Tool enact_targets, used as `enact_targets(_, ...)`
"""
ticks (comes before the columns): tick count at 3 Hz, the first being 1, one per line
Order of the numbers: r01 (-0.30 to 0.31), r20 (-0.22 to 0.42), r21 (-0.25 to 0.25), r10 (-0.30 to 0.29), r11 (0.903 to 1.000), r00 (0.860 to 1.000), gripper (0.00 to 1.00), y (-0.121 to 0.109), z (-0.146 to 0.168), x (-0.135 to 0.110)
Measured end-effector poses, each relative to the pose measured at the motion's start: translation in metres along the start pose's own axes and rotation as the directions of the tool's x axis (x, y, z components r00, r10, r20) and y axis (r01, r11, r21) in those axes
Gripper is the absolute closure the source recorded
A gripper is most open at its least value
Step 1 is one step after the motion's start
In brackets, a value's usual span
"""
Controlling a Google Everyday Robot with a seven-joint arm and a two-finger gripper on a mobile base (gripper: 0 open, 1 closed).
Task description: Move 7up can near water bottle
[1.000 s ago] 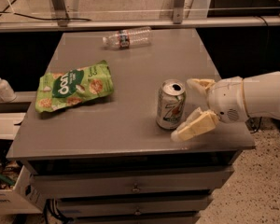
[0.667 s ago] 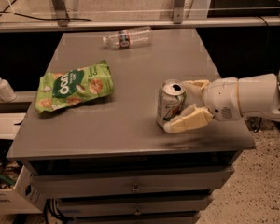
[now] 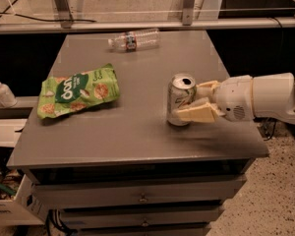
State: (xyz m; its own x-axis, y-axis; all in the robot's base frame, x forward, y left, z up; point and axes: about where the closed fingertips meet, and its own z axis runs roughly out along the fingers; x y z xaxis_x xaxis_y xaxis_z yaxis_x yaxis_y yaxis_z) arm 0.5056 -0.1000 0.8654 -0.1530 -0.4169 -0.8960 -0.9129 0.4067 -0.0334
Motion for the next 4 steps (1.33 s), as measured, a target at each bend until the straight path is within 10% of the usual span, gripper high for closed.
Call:
enact_targets(2,-0.027,0.079,0.058,0.022,0.9979,0.997,1.00,-0.080,-0.011,-0.033)
enact_targets(4,0.029,0.089,0.079,-0.037,0.9964,0.995,1.00,-0.092,0.002,-0.037)
